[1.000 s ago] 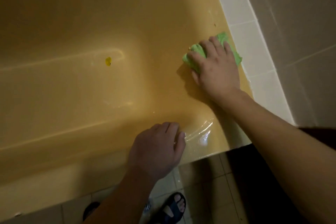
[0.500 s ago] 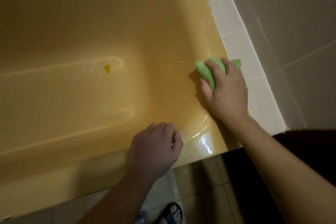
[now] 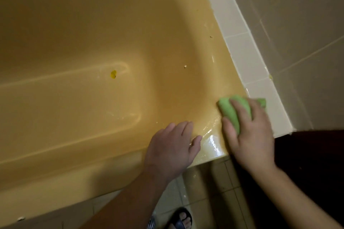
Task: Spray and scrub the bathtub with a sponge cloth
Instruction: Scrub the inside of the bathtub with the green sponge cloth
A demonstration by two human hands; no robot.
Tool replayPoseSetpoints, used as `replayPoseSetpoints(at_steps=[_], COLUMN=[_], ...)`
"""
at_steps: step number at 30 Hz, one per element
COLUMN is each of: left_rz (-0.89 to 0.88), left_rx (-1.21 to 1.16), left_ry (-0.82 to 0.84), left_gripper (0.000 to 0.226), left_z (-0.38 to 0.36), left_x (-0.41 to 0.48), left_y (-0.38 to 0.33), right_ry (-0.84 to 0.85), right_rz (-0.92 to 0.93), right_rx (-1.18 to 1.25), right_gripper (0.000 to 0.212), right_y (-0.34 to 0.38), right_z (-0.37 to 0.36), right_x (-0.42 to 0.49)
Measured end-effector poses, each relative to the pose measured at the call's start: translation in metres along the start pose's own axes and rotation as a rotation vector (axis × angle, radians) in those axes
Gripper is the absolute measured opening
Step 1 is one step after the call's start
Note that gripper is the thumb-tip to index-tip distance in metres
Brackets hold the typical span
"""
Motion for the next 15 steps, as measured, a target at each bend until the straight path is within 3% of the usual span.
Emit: replayPoseSetpoints(at_steps=[4,9,15], left_rz=[-0.004,0.103,0.209], left_rx=[0.001,-0.026,-0.048], left_ry=[-0.001,0.015,0.006], left_gripper=[0.049,0.039,0.033], left_z=[-0.003,-0.004,-0.004], left_x=[0.006,0.013,0.022], left_y=[-0.007,-0.008,-0.011], right_ry=[0.052,-0.07,0.047], right_rz=[0.177,-0.05,0.144], right_rx=[-0.023,-0.024,-0.01], right_gripper=[0.049,0.047,0.046], right_y=[0.005,-0.008,0.005], right_z=[-0.001,-0.006,-0.004], right_x=[0.007,0.092,0.012])
Point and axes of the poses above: each hand's wrist, its own x-axis towards the middle knuckle, its own z-axis out of the back of the hand, y = z × x, the point moved 9 cm from there along x, towards the middle knuckle, and after that the axes turned 5 degrees about y, right-handed, at the moved point
